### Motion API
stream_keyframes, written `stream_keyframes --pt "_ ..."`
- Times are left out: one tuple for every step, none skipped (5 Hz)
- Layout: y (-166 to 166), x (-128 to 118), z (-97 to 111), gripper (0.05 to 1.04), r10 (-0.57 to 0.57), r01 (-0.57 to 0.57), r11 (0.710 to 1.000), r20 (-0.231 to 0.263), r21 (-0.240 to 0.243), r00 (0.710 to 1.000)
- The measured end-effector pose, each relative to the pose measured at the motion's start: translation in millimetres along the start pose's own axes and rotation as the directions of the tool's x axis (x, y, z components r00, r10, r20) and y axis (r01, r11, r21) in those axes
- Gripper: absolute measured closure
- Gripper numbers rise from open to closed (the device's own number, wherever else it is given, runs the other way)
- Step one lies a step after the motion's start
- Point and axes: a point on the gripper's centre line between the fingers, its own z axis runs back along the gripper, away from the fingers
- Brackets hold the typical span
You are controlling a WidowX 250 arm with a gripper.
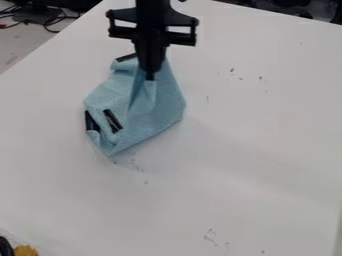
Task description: Fold the cloth from bottom to top
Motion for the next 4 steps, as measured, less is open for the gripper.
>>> stream_keyframes --pt "27 25 -12 0.999 0.031 -0.031 0.999 0.018 0.032 0.999" --pt "42 44 -23 0.999 0.031 -0.032 0.998 0.023 0.052 0.999" --pt "57 60 -45 0.999 0.029 -0.030 0.998 0.006 0.053 1.000" --pt "63 57 -57 0.999 0.042 -0.042 0.999 0.030 0.029 0.999"
